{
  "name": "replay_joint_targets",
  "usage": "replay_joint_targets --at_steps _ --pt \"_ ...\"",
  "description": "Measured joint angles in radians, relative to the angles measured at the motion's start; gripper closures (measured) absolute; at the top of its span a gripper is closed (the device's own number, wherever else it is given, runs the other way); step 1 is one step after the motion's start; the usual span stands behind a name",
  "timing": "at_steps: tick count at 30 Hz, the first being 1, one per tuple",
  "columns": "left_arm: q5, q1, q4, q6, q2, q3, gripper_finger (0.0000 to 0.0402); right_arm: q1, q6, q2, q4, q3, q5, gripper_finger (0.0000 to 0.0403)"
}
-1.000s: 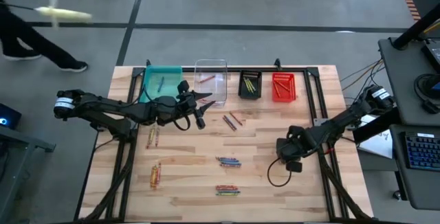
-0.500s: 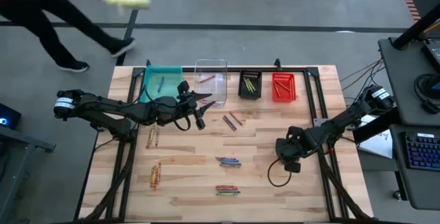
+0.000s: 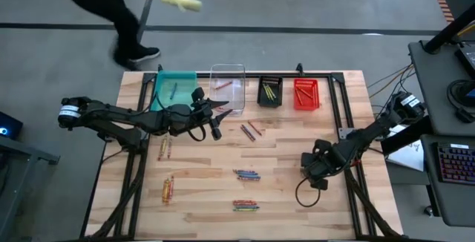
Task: Sort crayons
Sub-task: Put the green crayon into the black bin
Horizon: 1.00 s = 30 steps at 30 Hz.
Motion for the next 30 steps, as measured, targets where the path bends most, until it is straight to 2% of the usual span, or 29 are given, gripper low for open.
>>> replay_joint_targets --at_steps 7,18,30 --pt "0.000 0.000 0.000 -0.011 0.000 0.000 0.0273 0.001 0.037 0.000 0.029 -0.052 -0.001 0.0303" --pt "0.000 0.000 0.001 -0.015 0.000 0.000 0.0273 0.001 0.041 0.000 0.039 -0.055 0.004 0.0303" --pt "0.000 0.000 0.000 -0.015 0.000 0.000 0.0273 -0.002 0.041 0.000 0.046 -0.055 0.089 0.0322"
